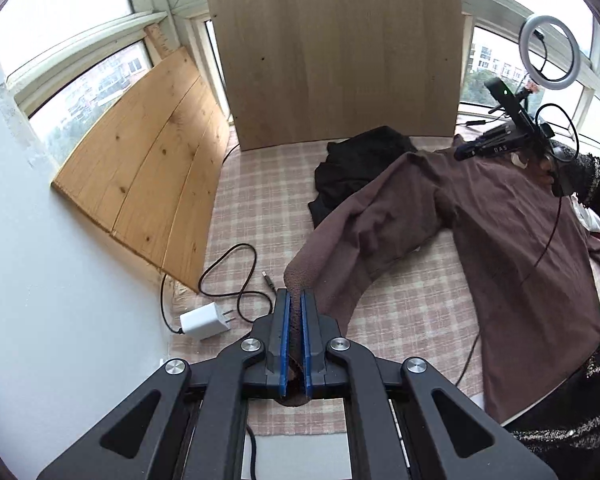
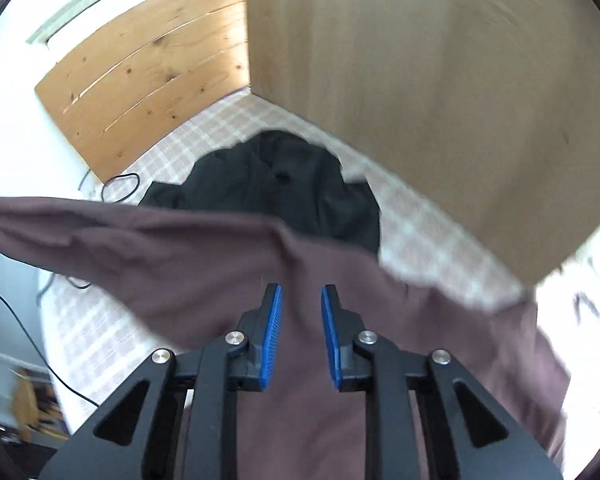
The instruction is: Fold clothes
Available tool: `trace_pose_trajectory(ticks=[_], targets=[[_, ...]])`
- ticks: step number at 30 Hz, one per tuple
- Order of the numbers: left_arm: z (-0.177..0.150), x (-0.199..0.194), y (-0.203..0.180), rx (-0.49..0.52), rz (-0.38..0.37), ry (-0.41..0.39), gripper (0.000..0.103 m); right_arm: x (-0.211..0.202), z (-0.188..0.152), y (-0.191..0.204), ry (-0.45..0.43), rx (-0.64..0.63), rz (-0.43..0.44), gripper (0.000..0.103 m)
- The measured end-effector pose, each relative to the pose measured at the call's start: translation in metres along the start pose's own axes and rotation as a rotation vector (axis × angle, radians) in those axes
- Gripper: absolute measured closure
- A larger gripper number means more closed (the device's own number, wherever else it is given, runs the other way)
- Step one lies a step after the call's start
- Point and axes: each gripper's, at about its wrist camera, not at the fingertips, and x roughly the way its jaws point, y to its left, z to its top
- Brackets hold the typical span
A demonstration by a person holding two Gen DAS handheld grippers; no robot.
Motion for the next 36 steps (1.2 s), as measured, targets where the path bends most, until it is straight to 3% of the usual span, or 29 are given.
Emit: trace_pose_trajectory(ticks=[4,6,8,10,11,15,20,23,27,28,32,35,36], targets=[[0.006,-0.020,-0.025,0.048,-0.001,-0.038,0.099,0.001,-0.061,0.008,0.092,0.092,0.073,0.083],[0.007,-0.034,-0.038,0.047,0.006,-0.059,0.099,0.014,-0.089,0.029,0.108,0.040,0.049,0.083],[0.006,-0.053,-0.055,0.044,0.007,-0.083,0.099,0.042,-0.109,0.044,0.158,-0.038,-0.047,0.083],[0.002,-0.073,-0.083,0.069,0.004,-0.110,0.099,0.044,-0.114,0.051,0.113,-0.074,-0.073,0.084],[-0.001,-0.081,-0.100,0.086,0.004,-0.119,0.099,0.042,-0.114,0.050,0.131,-0.059,-0.041,0.084],[-0.016,-0.100,-0.168,0.115,-0.020,-0.131,0.099,-0.002,-0.125,0.033,0.050,-0.001,0.063,0.084],[-0.060,-0.082,-0.269,0.163,-0.167,-0.039,0.099,-0.052,-0.142,-0.002,-0.012,0.082,0.097,0.083],[-0.108,-0.036,-0.324,0.192,-0.286,0.122,0.098,-0.061,-0.142,-0.025,-0.020,0.136,0.077,0.074],[-0.152,0.010,-0.329,0.058,-0.266,0.278,0.095,-0.052,-0.115,-0.033,0.001,0.159,0.093,0.069],[-0.157,0.013,-0.321,0.018,-0.256,0.284,0.092,-0.048,-0.110,-0.034,0.016,0.157,0.079,0.065],[-0.167,0.005,-0.276,-0.142,-0.210,0.242,0.094,-0.036,-0.090,-0.038,0.071,0.152,0.020,0.061],[-0.174,-0.002,-0.261,-0.245,-0.250,0.219,0.094,-0.028,-0.081,-0.028,0.050,0.107,-0.008,0.061],[-0.179,-0.006,-0.263,-0.247,-0.266,0.203,0.086,-0.022,-0.079,-0.017,0.067,0.067,0.022,0.061]])
